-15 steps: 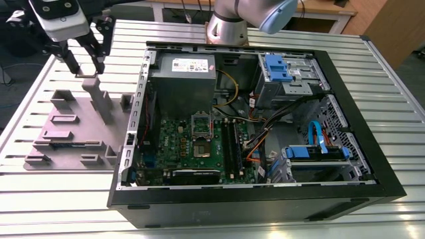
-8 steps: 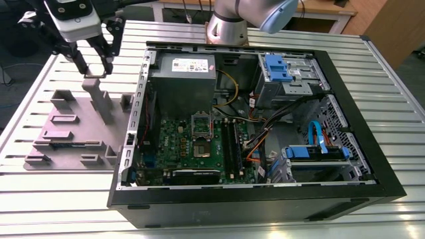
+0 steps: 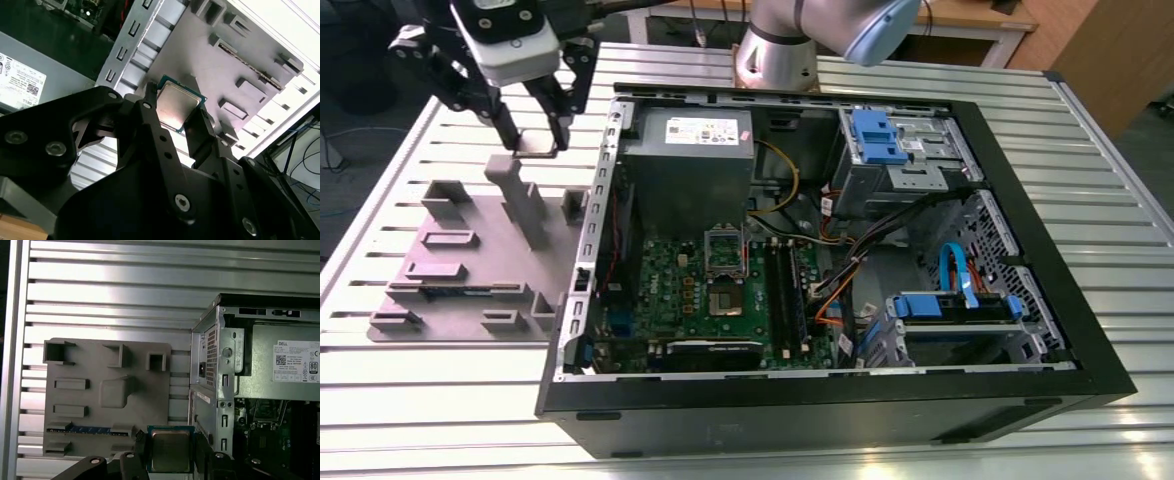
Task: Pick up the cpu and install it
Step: 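Pick up the cpu and move it towards the insertion slot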
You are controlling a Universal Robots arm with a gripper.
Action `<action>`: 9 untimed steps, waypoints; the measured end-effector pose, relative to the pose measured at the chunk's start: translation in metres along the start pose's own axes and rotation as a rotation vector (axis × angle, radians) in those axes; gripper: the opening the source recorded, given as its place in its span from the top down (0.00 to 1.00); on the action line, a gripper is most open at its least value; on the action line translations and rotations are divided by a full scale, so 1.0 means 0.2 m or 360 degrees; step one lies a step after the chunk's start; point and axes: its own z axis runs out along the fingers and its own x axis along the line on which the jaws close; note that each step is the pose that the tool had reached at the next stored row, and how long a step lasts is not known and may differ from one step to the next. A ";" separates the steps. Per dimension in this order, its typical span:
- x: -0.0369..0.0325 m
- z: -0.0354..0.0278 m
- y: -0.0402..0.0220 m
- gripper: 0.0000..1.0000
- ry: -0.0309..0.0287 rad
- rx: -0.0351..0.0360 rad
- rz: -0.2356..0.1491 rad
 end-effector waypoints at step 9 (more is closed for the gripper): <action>-0.095 0.000 -0.004 0.53 0.00000 0.0000 0.0000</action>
